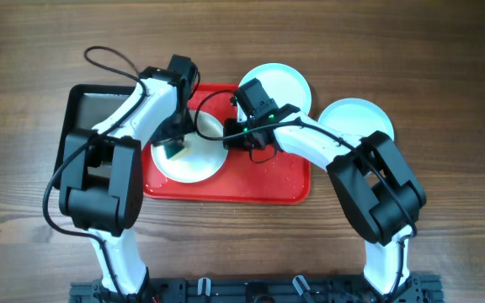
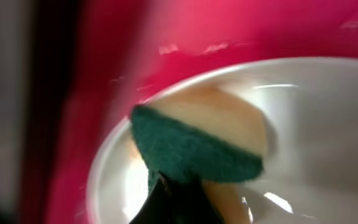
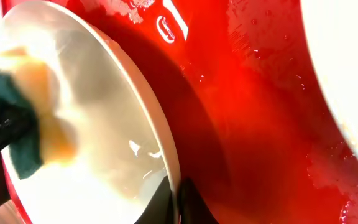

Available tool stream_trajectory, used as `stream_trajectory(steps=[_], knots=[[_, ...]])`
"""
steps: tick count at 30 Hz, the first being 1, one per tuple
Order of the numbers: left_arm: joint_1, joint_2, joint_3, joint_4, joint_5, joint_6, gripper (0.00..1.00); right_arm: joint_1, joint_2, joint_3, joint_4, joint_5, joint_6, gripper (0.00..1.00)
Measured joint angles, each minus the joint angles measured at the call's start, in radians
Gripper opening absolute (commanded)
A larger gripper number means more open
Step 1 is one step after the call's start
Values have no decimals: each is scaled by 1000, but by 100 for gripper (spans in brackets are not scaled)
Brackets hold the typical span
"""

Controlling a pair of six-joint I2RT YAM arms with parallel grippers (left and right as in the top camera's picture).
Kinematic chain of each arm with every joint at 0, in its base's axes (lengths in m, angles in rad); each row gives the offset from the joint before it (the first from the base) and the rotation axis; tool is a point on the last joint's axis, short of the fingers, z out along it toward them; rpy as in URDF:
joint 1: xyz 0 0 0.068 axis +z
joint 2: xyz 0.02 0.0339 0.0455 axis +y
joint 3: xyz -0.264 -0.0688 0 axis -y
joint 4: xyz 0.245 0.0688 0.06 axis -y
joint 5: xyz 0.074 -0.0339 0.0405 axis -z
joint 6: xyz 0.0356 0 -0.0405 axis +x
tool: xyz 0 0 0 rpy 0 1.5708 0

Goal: Clean dirty plates on tray and stack at the side
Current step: 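Keep scrubbing the plate with the sponge in the left gripper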

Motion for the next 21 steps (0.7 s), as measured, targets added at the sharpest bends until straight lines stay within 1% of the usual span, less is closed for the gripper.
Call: stream_trajectory(steps=[2,4,7,10,11,12,15,17,21], knots=[[4,0,-2,-54,-16,-42,4,0,0,0,-2,-2,0,4],[5,0,-3,-74,9,-51,4,0,0,0,-2,-2,-1,4],[18,0,-3,-74,148,46,4,-1,0,0,-6,-2,-3,4],[31,0,-3,-74,360,224,4,-1,0,0,-6,-2,-4,4],[30,0,-5,-73,462,300,4,-1,0,0,-6,-2,-4,4],[30,1,-7,-71,523,343,4,-1,0,0,-6,-2,-3,4],[26,3,-11,-51,631,416,4,-1,0,0,-6,-2,-3,4],[25,4,-13,-25,682,443,4,-1,0,0,-8,-1,-3,4],[25,6,-13,50,730,444,4,-1,0,0,-10,-1,-3,4]])
